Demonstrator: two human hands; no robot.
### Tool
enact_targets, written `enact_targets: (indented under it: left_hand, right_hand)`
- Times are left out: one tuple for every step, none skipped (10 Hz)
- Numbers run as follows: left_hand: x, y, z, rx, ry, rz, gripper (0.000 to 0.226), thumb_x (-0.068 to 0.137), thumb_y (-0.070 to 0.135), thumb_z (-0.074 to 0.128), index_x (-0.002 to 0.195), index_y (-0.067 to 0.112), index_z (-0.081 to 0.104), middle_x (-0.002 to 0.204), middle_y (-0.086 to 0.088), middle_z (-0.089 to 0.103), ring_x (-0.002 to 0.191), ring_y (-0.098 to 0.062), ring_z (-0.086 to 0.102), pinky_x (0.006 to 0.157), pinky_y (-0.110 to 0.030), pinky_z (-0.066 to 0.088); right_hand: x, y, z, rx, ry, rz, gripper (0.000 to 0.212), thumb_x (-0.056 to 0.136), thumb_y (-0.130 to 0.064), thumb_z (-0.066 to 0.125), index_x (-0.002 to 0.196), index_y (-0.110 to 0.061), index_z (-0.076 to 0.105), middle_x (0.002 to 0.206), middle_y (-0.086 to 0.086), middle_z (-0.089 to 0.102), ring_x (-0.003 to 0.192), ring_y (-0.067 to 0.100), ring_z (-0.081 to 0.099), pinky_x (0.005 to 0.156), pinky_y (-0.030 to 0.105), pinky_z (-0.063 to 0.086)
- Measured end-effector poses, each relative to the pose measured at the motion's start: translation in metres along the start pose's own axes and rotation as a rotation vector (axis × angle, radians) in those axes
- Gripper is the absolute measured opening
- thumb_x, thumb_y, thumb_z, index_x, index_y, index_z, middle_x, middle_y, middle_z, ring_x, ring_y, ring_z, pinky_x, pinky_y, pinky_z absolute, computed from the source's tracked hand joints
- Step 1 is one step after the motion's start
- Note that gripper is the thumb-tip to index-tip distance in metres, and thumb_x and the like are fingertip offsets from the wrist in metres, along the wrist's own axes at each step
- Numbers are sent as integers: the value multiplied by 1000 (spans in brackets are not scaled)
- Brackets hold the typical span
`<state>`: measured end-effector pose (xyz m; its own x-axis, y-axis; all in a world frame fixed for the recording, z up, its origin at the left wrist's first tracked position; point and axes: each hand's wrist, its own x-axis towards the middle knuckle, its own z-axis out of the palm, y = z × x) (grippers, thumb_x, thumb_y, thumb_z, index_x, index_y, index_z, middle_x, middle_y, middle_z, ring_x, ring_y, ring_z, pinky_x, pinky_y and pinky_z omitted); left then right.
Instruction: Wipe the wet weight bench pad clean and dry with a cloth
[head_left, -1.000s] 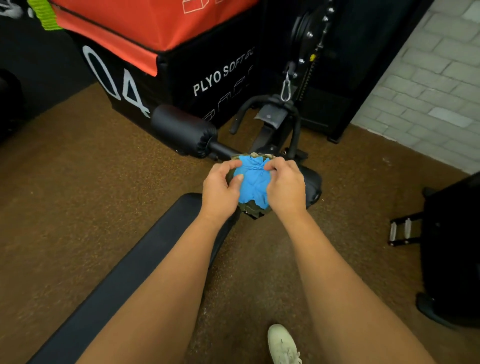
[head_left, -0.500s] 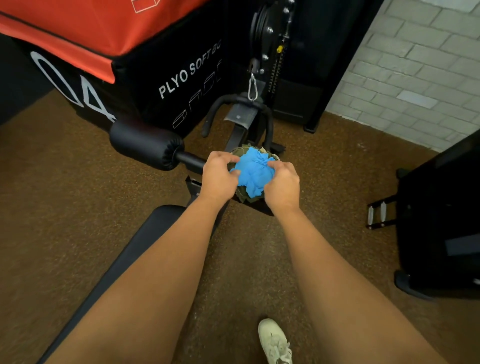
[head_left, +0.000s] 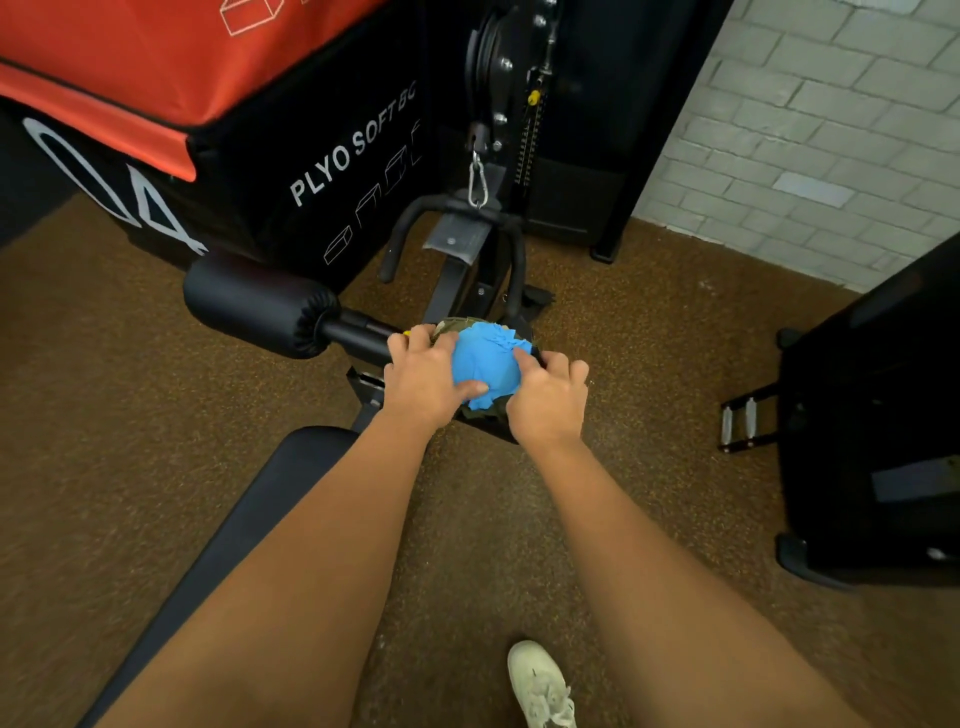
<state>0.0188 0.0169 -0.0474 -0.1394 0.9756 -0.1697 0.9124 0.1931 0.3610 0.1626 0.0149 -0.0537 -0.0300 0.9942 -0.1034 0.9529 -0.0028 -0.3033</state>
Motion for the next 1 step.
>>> enact_targets:
  left_hand:
    - [-4,4,-4,134,-90,8,87,80,53,67,149,26,21,155,-9,13,136,-33,15,108,-49,28]
  right_hand:
    - [-4,-2,-9,8,-106,31,64,89,-17,53,146,-27,27,142,11,33,125,31,29,101,40,33]
